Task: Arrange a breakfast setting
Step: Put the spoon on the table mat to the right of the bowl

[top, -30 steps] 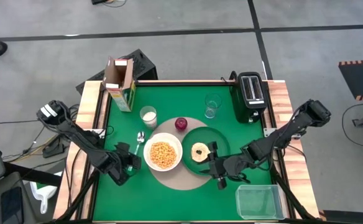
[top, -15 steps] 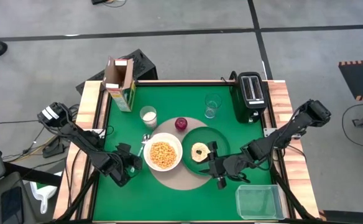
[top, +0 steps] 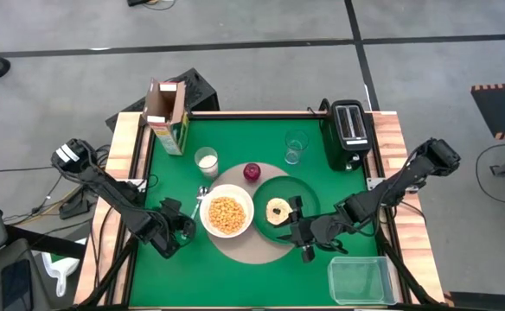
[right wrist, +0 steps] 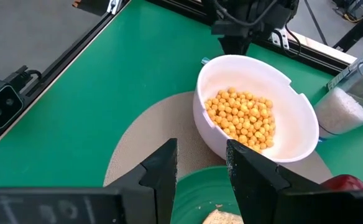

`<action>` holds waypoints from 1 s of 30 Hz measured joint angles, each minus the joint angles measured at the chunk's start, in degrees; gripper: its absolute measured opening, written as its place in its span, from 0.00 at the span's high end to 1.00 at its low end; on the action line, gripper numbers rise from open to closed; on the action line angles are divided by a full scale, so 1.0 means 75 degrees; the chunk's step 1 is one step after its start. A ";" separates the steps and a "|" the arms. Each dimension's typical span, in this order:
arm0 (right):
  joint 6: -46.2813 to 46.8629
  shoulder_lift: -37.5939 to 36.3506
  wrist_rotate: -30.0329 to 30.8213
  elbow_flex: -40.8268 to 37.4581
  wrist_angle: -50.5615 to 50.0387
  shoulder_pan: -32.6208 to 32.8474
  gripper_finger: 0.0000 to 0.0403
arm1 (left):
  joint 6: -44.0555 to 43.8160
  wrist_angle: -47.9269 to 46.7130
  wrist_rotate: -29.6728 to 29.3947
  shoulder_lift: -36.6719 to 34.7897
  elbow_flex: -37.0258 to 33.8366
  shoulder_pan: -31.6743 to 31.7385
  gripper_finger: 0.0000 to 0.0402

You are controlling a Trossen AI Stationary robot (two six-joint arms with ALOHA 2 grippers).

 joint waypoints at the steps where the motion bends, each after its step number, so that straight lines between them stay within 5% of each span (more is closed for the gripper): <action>1: -0.0001 0.0000 0.0000 0.0000 0.0002 0.0000 0.59 | 0.0005 -0.0226 -0.0020 -0.0088 0.0057 0.0004 0.62; 14: 0.0125 0.0000 -0.0003 0.0000 0.0016 -0.0016 0.59 | 0.1796 0.0227 -0.0692 -0.0218 0.0129 0.0006 0.62; 30: 0.0119 -0.0002 -0.0003 0.0000 0.0037 -0.0115 0.59 | 0.1481 0.0192 -0.0387 0.0718 0.0129 0.0006 0.62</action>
